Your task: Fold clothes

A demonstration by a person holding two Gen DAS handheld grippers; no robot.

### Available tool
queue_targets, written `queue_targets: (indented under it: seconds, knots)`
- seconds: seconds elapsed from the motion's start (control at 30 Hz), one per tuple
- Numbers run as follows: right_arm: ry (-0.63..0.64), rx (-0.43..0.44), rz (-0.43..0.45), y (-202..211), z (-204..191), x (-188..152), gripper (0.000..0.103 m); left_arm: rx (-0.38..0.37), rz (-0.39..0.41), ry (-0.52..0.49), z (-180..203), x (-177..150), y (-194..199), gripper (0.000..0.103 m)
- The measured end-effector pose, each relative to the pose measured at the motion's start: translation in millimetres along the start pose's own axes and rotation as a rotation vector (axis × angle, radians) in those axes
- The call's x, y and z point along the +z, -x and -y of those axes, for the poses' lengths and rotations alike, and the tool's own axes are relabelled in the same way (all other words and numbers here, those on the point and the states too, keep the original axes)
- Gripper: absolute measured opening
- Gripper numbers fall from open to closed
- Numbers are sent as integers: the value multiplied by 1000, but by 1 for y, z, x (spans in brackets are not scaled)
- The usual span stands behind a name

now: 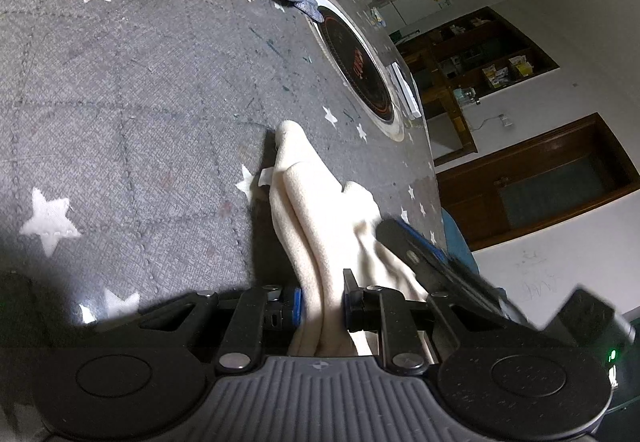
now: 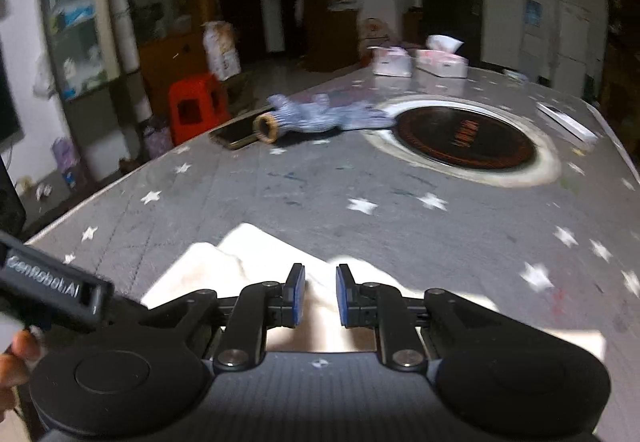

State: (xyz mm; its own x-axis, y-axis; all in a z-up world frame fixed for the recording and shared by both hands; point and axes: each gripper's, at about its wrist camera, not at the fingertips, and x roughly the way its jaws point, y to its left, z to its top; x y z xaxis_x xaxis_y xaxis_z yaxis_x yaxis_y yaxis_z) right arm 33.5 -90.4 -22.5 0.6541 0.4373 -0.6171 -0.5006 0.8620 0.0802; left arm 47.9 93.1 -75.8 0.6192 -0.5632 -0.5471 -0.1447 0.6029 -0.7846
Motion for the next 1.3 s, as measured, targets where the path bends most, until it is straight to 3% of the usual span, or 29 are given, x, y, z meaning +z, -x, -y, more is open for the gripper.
queue_targets:
  seconds: [0.27, 0.5, 0.63, 0.8, 0.9, 1.0, 1.13, 1.3]
  knots:
    - [-207, -120, 23, 61, 63, -43, 15, 7, -3, -9, 1, 0, 0, 20]
    - [-359, -161, 41, 77, 105, -63, 15, 15, -3, -12, 2, 1, 0, 20]
    - [-315, -184, 19, 73, 110, -63, 13, 22, -1, -16, 4, 0, 0, 20]
    - [-314, -216, 52, 80, 111, -60, 14, 27, 0, -21, 5, 0, -1, 20]
    - [-314, -213, 16, 72, 116, -63, 14, 28, 1, -22, 5, -1, -1, 20]
    - [-281, -208, 16, 69, 111, -62, 4, 27, 2, -22, 5, 0, -1, 20]
    - [-172, -248, 46, 71, 101, -50, 3, 27, 1, -28, 5, -1, -1, 21]
    - [-165, -265, 5, 56, 108, -55, 5, 24, 1, -26, 4, -1, 0, 21]
